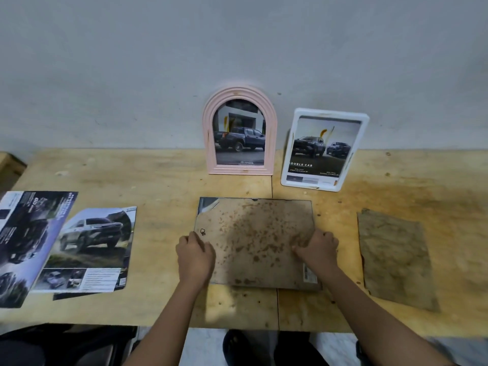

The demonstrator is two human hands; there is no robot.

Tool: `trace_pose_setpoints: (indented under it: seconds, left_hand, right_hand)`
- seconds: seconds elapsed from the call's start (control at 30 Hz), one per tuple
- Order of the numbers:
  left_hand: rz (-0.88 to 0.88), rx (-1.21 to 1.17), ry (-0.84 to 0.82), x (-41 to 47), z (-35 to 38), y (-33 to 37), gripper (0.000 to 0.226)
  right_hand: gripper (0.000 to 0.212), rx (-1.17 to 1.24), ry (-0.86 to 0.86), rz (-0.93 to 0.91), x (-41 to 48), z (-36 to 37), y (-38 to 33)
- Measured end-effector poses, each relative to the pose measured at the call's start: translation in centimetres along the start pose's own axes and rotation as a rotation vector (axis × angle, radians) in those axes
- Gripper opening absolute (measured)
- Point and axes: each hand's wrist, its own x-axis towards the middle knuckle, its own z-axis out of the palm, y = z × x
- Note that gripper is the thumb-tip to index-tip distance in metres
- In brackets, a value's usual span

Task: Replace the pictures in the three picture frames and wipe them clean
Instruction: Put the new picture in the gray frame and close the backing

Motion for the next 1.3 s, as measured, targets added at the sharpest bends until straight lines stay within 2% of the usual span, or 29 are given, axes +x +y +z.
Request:
trace_pose_setpoints:
  seconds: [0.13,0.23,0.33,0.43,0.5,0.57,0.6,0.67,0.73,0.8,0.83,0.9,1.0,1.07,1.1,1.23,1.3]
  left_hand:
    - [-0.172,-0.059,0.077,-0.5,-0.1,0.6,0.017]
    - [-0.225,-0.180,0.131,-0.9,-0.7,0.7,0.026]
    - [-0.165,-0.434,0.264,-1.4,-1.9,1.9,0.031]
    - [-0.137,-0.794,0.303,-1.5,-3.5,3.4,0.021]
    - [-0.144,-1.022,0.217,-1.8,-4.4,3.8,0.024]
    - [-0.208,-1.239,0.077,-2.3,-4.9,3.8,0.032]
    - [-0.252,-1.369,-0.021,-2.4,-4.9,3.5,0.032]
    - [-0.346,-1.573,-0.222,-2.7,-4.4,2.3,0.025]
    - [-0.398,-1.726,-0.374,-3.0,-4.0,0.6,0.020]
    - [-0.376,-1.797,-0.471,-3.2,-3.0,-1.3,0.066]
    - [-0.357,-1.822,-0.529,-3.1,-2.6,-1.9,0.081]
    - [-0.356,-1.779,-0.609,-3.1,-2.0,-3.4,0.077]
    - [-0.481,-1.613,-0.642,-2.9,-0.9,-5.1,0.063]
    - [-0.508,-1.437,-0.551,-3.0,-0.4,-5.5,0.030]
    - [-0.482,-1.317,-0.499,-3.1,-0.1,-5.5,0.022]
    - [-0.192,-0.809,-0.258,-4.7,0.0,-3.2,0.030]
    - [-0.119,-0.643,-0.124,-5.3,0.2,-2.3,0.035]
  right_hand:
    - [0.066,0.224,-0.038,0.079,-0.9,-0.1,-0.1]
    - [0.064,0.360,0.063,0.012,-2.0,-0.8,0.2]
    - [0.056,0.516,0.249,-0.122,-3.0,-2.2,0.0]
    - [0.032,0.838,0.328,-0.211,-3.8,-3.5,-0.1]
    - [0.022,1.213,0.298,-0.214,-4.4,-4.2,0.5]
    - [0.029,1.451,0.274,-0.183,-4.7,-4.4,1.9]
    - [0.028,1.519,0.253,-0.155,-4.9,-4.2,2.6]
    - [0.013,1.521,0.217,-0.116,-5.5,-3.6,4.2]
    - [0.014,1.573,0.143,-0.050,-6.1,-2.7,5.8]
    - [0.019,1.578,0.050,0.023,-6.4,-2.0,7.3]
    - [0.019,1.544,0.030,0.059,-6.4,-1.7,7.8]
    - [0.019,1.457,0.021,0.127,-6.0,-1.1,8.8]
    - [0.016,1.278,0.047,0.185,-4.8,-1.0,9.5]
    - [0.016,1.141,0.094,0.185,-3.9,-1.6,9.7]
    - [0.017,1.070,0.139,0.184,-3.3,-1.9,9.9]
    - [0.023,0.840,0.343,0.282,-1.2,-3.6,11.0]
    - [0.034,0.697,0.451,0.383,-0.4,-4.3,11.8]
